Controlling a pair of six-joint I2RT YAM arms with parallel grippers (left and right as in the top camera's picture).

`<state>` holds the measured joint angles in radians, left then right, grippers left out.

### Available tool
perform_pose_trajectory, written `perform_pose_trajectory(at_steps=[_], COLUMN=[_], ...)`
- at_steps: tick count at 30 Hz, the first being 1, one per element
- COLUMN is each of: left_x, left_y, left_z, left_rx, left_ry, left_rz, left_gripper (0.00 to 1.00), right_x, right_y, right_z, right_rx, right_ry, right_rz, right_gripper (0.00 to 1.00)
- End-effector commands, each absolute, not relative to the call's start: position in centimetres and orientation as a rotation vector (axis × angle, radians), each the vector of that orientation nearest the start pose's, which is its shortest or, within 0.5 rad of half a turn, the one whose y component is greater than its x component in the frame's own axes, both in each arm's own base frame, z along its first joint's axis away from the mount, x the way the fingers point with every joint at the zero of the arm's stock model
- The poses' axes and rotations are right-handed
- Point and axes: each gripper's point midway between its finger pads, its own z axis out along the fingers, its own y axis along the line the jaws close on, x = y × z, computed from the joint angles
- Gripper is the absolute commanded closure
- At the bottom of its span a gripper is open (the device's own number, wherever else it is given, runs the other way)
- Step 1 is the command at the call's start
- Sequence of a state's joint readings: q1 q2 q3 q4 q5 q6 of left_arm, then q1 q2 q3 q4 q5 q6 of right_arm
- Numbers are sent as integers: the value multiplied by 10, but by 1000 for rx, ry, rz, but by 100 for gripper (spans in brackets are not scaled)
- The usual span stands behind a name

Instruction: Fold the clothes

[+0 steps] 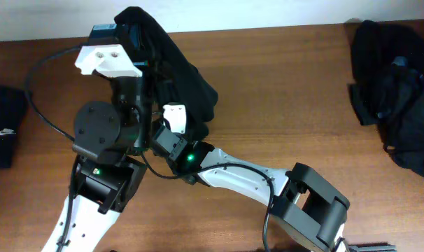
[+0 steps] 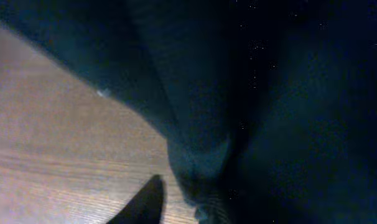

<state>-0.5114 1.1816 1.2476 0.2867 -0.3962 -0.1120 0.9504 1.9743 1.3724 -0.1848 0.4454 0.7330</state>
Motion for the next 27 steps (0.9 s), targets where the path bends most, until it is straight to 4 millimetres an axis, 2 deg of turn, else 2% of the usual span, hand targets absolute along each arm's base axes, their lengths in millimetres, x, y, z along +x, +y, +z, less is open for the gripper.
perform_pose_trajectory(at_steps=[1, 4, 5, 6, 7, 13, 14, 15, 16, 20, 22, 25, 27], left_x=[344, 344, 344, 344, 344, 344, 344, 344, 344, 344, 344, 344, 345], left_y=[-120, -120, -120, -120, -120, -120, -120, -120, -120, -120, -120, -120, -120], left_z=[544, 544, 544, 544, 544, 544, 544, 544, 544, 544, 544, 543, 543], left_rx=[-103, -103, -103, -103, -103, -104, -103, -104, -103, -103, -103, -102, -101], left_ry=[1174, 1174, 1174, 1174, 1174, 1174, 1174, 1174, 1175, 1175, 1175, 1178, 1181], left_rz=[-317, -317, -317, -317, -317, -317, -317, -317, -317, -317, -317, -316, -315], left_gripper=[100, 100, 100, 99, 100, 99, 100, 99, 100, 99, 99, 99, 99], right_x=[369, 369, 369, 369, 369, 369, 369, 369, 369, 370, 372, 375, 378], right_y=[375, 375, 376, 375, 375, 375, 375, 375, 375, 376, 377, 377, 376], right_z=[101, 101, 101, 101, 101, 101, 101, 101, 101, 102, 103, 102, 101], right_rx=[-15, -15, -15, -15, -15, -15, -15, -15, -15, -12, -5, 2, 9], right_ry=[2274, 2274, 2274, 2274, 2274, 2275, 2275, 2275, 2275, 2270, 2262, 2255, 2253], right_rz=[316, 316, 316, 316, 315, 314, 314, 315, 315, 320, 330, 335, 335], right_gripper=[78, 82, 85, 94, 96, 96, 90, 72, 60, 47, 46, 36, 34])
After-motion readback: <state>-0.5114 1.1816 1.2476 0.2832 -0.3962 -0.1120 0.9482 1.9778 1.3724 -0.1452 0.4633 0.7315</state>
